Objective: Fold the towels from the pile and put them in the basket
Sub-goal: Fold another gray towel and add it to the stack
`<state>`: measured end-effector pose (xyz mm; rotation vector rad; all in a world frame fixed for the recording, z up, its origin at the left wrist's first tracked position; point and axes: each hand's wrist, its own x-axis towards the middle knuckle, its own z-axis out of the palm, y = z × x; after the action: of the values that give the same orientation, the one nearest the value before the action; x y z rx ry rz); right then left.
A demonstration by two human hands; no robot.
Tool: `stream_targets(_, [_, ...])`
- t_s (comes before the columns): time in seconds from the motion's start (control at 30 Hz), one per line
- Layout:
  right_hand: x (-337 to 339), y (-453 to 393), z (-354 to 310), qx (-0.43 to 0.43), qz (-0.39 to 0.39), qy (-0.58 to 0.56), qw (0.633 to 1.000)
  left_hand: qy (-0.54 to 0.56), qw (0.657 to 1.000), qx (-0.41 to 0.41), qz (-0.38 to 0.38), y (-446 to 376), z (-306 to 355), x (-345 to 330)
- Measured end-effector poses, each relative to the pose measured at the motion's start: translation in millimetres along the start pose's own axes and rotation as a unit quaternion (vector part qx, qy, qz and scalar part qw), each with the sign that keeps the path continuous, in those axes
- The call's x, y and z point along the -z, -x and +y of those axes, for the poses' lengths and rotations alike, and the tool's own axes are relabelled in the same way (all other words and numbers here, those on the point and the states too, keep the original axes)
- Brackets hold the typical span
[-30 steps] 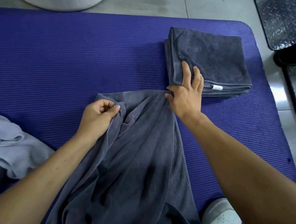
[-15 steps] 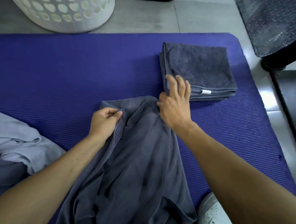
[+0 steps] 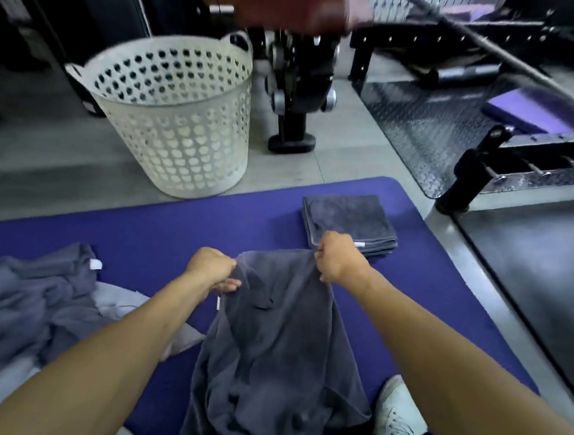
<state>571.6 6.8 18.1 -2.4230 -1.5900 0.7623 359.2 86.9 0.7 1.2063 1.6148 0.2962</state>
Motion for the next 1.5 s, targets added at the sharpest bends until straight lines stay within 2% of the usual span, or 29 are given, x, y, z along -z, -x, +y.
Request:
stream_targets(0.07, [21.0, 26.8, -7.0, 0.003, -0.038, 0.133, 0.990, -0.002, 1.000, -0.019, 0.003, 32.2, 10.2, 18.6])
stream_targets(0.13, [43.8, 56.8, -14.7, 0.016, -0.035, 0.160, 0.986, -0.010, 0.999, -0.046, 0.008, 57.4, 19.6, 37.2])
stream_targets(0.2, [63.6, 89.3, -21.8, 0.041, 0.053, 0.060, 0.996, 0.005, 0.994, -0.106, 0.035, 82.5, 32.2, 53.4])
stream_targets(0.27, [77.1, 123.0, -27.1, 0.078, 0.224, -0.079, 0.968, 0.063, 0.968, -0.214, 0.111, 110.4, 37.3, 65.3])
stream_targets(0.3, [80.1, 138.8, -27.7, 0.087, 0.278, -0.113, 0.950, 0.089, 0.950, -0.263, 0.142, 122.2, 34.0, 67.4])
stream_targets(0.33, [80.4, 148.9, -26.0, 0.088, 0.291, -0.111, 0.946, 0.077, 0.939, -0.298, 0.152, 132.0, 28.0, 67.5])
stream_targets(0.4, [77.2, 168.2, -17.7, 0.082, 0.222, -0.011, 0.971, -0.031, 0.944, -0.307, 0.119, 151.8, 13.7, 66.3])
stream_targets(0.47, [73.8, 182.6, -5.8, 0.054, 0.199, 0.012, 0.978, -0.027, 0.948, -0.296, 0.113, 161.7, 3.9, 65.9])
stream_targets(0.53, [75.1, 188.7, 2.7, 0.042, 0.258, -0.081, 0.962, 0.038, 0.948, -0.281, 0.145, 170.0, 6.9, 70.6])
stream_targets(0.57, [75.0, 191.9, 6.6, 0.024, 0.268, -0.118, 0.956, 0.029, 0.953, -0.265, 0.145, 174.1, 7.5, 72.6])
stream_targets(0.67, [75.6, 197.9, 17.5, -0.011, 0.218, -0.152, 0.964, -0.020, 0.970, -0.207, 0.124, 188.1, 1.9, 78.5])
stream_targets(0.87, [93.8, 210.3, -2.9, 0.026, 0.295, -0.218, 0.930, 0.075, 0.952, -0.266, 0.130, 203.8, 14.2, 77.4])
stream_targets(0.93, [91.6, 200.2, -10.3, 0.027, 0.262, -0.189, 0.946, 0.042, 0.954, -0.270, 0.122, 201.5, 18.5, 71.3])
stream_targets(1.03, [81.1, 180.2, -16.7, 0.001, 0.143, -0.145, 0.979, -0.105, 0.960, -0.232, 0.113, 187.2, 18.5, 64.2])
stream_targets(1.1, [76.6, 166.8, -15.5, -0.029, 0.105, -0.170, 0.979, -0.141, 0.957, -0.212, 0.138, 167.4, 14.7, 66.0])
stream_targets(1.13, [76.8, 158.9, -13.6, -0.041, 0.111, -0.207, 0.971, -0.123, 0.959, -0.207, 0.150, 153.5, 12.7, 68.1])
stream_targets(1.2, [83.4, 141.4, -9.3, -0.044, 0.160, -0.300, 0.939, -0.014, 0.965, -0.207, 0.159, 133.5, 16.1, 71.4])
stream_targets(1.3, [105.7, 119.5, -7.4, 0.000, 0.219, -0.381, 0.898, 0.158, 0.949, -0.246, 0.120, 125.2, 36.7, 77.9])
stream_targets(1.43, [130.8, 126.9, -23.0, 0.075, 0.279, -0.434, 0.853, 0.198, 0.907, -0.341, 0.145, 127.6, 65.1, 101.1])
stream_targets(1.5, [126.8, 130.5, -26.3, 0.088, 0.273, -0.454, 0.844, 0.186, 0.903, -0.358, 0.145, 129.3, 65.4, 110.3])
